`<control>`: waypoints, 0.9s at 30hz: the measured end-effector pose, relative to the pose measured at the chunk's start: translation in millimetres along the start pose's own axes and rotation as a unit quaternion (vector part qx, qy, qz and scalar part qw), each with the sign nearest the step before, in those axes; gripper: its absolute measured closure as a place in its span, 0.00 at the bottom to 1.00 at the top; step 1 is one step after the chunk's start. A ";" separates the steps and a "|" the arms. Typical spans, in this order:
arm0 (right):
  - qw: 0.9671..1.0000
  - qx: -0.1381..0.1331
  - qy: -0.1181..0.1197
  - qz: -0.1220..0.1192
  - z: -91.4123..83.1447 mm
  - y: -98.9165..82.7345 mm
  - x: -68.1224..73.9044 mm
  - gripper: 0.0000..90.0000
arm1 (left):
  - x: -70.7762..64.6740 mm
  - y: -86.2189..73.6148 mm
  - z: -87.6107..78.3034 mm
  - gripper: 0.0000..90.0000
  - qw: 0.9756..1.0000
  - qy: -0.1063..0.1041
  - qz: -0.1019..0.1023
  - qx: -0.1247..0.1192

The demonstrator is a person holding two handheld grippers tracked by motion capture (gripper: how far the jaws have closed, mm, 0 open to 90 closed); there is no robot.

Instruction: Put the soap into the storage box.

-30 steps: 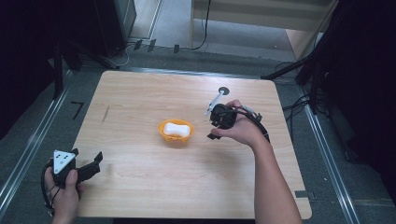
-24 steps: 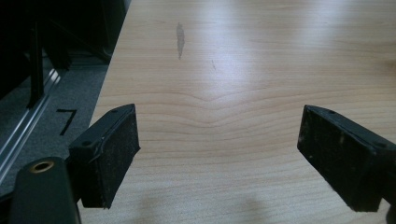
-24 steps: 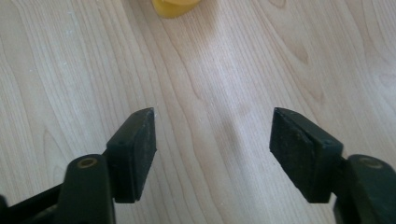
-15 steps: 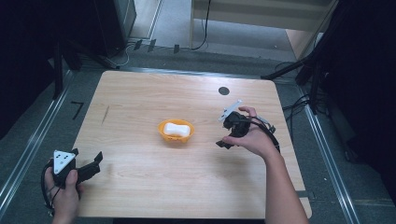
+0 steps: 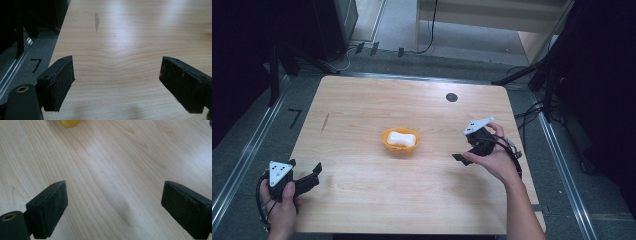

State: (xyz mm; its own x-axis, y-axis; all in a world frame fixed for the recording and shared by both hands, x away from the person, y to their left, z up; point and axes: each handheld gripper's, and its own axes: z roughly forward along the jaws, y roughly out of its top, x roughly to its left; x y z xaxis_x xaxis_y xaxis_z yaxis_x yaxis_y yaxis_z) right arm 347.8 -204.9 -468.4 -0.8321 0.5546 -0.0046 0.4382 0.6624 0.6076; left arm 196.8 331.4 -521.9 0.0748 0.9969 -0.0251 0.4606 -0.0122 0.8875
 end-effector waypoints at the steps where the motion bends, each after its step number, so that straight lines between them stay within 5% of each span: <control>1: 1.000 -0.008 0.004 0.008 -0.7 -7.1 1.7 0.07 | 0.1 0.0 0.0 0.14 1.000 0.000 0.001 0.000; 13: 0.998 -0.039 -0.014 0.044 -3.7 -41.0 5.8 0.02 | -0.2 -0.1 -0.2 0.14 1.000 0.003 0.002 -0.001; 19: 0.994 -0.069 -0.050 0.069 -10.5 -58.1 8.4 0.01 | -0.2 -0.1 -0.1 0.14 1.000 0.003 0.001 -0.001; 27: 0.991 -0.086 -0.051 0.089 -12.1 -77.4 12.9 0.00 | -0.3 0.0 -0.1 0.14 1.000 0.003 0.002 0.000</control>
State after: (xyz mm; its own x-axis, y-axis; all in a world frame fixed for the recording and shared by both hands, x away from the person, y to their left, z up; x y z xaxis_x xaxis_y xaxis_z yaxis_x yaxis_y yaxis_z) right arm 299.0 -255.1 -505.8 -0.7037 0.7094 0.0395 0.5032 0.4584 0.7325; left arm 196.7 331.1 -521.8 0.0712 0.9973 -0.0191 0.4604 -0.0159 0.8876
